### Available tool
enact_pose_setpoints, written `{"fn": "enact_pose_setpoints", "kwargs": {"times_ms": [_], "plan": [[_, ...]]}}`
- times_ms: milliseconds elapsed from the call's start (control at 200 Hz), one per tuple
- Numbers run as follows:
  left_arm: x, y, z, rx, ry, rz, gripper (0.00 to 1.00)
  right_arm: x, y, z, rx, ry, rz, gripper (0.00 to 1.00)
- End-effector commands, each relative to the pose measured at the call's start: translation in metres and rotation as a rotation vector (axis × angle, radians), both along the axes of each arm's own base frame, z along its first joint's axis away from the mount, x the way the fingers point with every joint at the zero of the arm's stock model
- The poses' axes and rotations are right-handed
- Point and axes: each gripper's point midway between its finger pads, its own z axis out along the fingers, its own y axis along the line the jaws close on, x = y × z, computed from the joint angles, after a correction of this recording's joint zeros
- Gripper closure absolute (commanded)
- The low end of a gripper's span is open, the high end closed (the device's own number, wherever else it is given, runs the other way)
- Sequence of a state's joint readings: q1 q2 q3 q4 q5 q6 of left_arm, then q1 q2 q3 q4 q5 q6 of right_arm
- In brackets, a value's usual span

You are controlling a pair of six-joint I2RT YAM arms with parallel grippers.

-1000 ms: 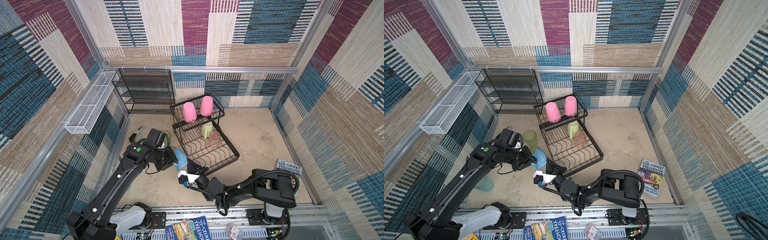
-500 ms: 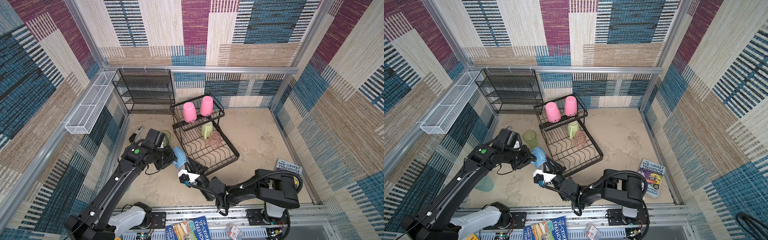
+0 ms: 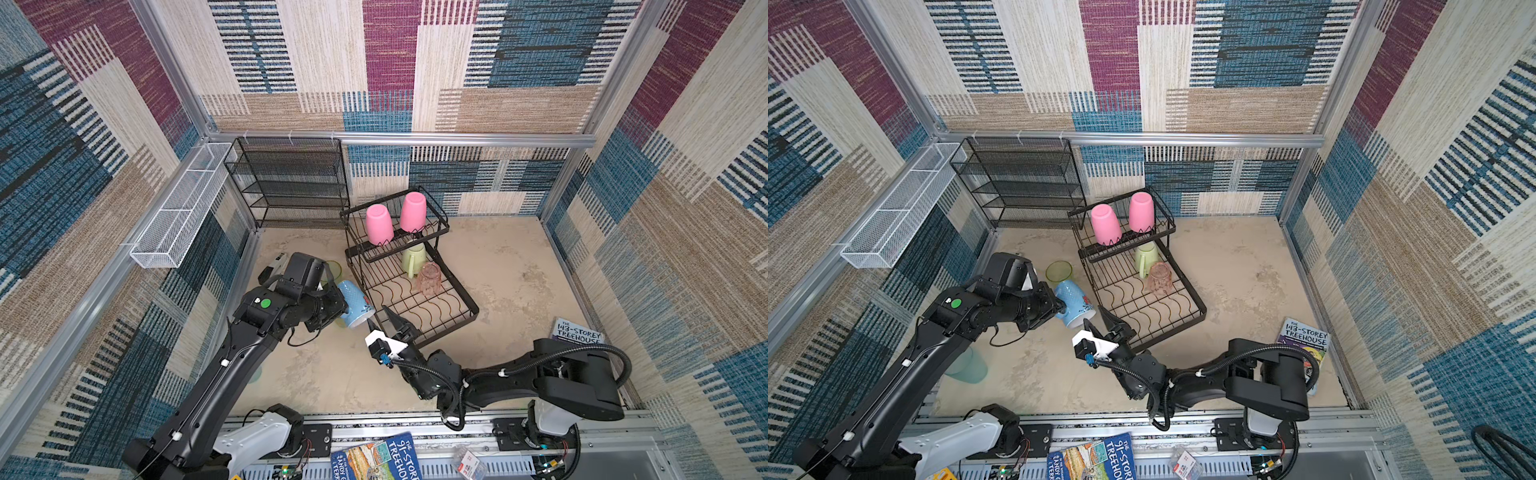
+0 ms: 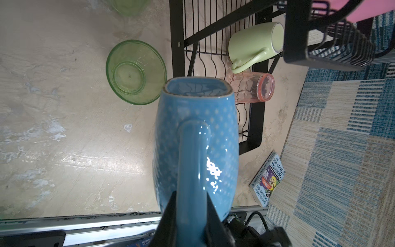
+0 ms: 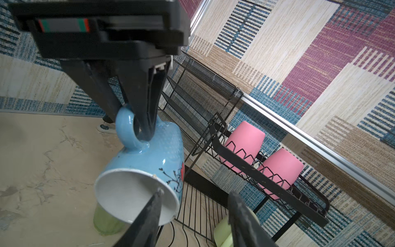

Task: Load cups into a dish rack
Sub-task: Place the cup upside down at the dish rack.

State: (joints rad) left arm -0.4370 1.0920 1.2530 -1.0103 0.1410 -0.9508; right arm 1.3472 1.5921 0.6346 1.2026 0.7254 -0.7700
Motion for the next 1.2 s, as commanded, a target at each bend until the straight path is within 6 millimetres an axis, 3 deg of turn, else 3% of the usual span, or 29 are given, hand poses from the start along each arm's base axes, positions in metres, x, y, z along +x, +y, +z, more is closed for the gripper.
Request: {"fn": "enact_pose_setpoints", "kwargs": {"times_ms": [0, 290, 546, 656, 906, 1192], "plan": [[0.007, 0.007, 0.009, 0.058, -0.077, -0.019, 0.94, -0.001, -0.007, -0.006, 0.032, 0.102, 0.015, 0.45], [0.011, 0.017, 0.012, 0.182, -0.186, -0.059, 0.94, 0.009, -0.037, -0.006, 0.125, 0.331, -0.004, 0.43], [0.008, 0.007, 0.018, 0.228, -0.307, -0.112, 0.94, 0.042, -0.086, 0.02, 0.293, 0.506, -0.062, 0.41], [0.004, -0.006, 0.018, 0.242, -0.37, -0.164, 0.94, 0.061, -0.105, 0.027, 0.353, 0.58, -0.1, 0.4], [-0.003, -0.039, 0.014, 0.303, -0.531, -0.267, 0.92, 0.094, -0.127, 0.034, 0.444, 0.72, -0.166, 0.4], [-0.01, -0.079, 0.025, 0.337, -0.8, -0.324, 0.9, 0.118, -0.17, 0.039, 0.572, 0.799, -0.231, 0.43]]}}
